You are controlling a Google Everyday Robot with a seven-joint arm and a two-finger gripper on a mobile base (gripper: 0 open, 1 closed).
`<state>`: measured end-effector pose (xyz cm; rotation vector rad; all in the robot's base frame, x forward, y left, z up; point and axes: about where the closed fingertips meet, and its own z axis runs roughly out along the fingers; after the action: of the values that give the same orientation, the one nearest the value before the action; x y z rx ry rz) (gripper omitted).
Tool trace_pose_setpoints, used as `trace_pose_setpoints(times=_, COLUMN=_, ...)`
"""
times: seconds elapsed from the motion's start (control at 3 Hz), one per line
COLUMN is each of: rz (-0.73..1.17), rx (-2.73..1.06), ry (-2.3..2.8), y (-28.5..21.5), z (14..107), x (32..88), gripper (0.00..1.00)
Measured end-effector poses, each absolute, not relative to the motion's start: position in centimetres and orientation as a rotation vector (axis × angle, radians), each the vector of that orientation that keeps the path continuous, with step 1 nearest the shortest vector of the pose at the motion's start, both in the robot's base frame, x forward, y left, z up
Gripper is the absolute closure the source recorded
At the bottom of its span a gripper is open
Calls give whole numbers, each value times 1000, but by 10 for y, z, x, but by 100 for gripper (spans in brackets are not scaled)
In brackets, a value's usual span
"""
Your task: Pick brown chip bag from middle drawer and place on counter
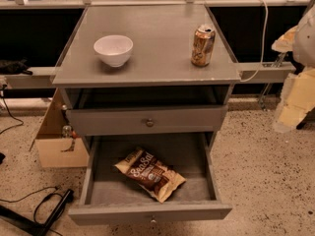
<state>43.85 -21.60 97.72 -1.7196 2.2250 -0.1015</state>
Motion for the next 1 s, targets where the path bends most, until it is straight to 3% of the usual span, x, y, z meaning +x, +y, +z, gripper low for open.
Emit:
trace_pose_setpoints(times=0.67, rz=-60, rx=-1718, ry=2165, y=-201, z=956, x=433, gripper=0)
trace_pose_setpoints(times=1.0, rz=49, rx=-1693, ry=2146, y=-176, z=889, x=428, gripper=0)
